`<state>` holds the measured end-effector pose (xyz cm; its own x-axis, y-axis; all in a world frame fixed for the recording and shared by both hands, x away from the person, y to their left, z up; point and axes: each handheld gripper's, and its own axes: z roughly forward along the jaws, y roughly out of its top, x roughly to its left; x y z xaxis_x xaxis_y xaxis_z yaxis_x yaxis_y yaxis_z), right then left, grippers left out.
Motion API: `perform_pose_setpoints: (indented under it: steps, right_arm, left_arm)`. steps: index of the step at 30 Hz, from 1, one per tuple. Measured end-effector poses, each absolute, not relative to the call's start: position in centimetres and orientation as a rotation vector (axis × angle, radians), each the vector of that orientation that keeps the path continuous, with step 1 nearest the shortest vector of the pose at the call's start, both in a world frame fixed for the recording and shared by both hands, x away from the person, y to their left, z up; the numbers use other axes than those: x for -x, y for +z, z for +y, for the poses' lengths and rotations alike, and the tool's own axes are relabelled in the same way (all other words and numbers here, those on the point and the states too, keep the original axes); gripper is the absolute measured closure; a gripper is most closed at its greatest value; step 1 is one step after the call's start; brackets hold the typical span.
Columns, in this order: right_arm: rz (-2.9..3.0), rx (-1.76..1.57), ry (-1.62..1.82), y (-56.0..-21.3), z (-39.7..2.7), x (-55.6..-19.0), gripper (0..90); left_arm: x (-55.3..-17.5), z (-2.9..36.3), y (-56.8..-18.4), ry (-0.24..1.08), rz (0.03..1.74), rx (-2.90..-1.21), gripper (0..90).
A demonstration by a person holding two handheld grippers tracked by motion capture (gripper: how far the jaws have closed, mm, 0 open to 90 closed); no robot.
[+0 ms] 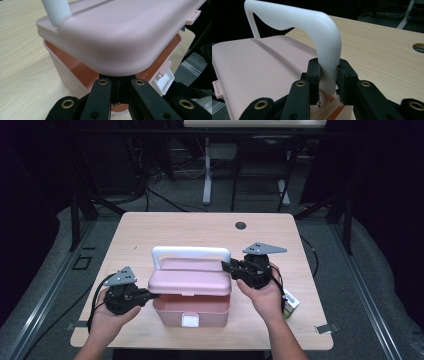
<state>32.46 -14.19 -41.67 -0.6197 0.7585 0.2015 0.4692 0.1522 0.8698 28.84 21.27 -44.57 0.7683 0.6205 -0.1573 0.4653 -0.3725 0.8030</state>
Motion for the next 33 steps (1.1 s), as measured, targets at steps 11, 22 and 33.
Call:
perform_pose_setpoints:
  steps: [11,22,33]
  right_arm:
    - [2.067,-1.205,1.467,-40.8,-16.0,-31.1,68.9]
    - [2.025,-1.259,1.390,-41.3,-17.1,-29.6,78.8]
    - [2.123,-1.251,1.312,-43.8,-15.0,-28.2,85.4]
  left_arm:
    - [-29.4,21.4,-43.6,0.232,0.788,-2.014,89.8]
    - [-30.1,21.4,-42.6,0.259,0.761,-1.995,89.9]
    - [-31.3,21.6,-41.5,0.280,0.738,-1.963,89.9]
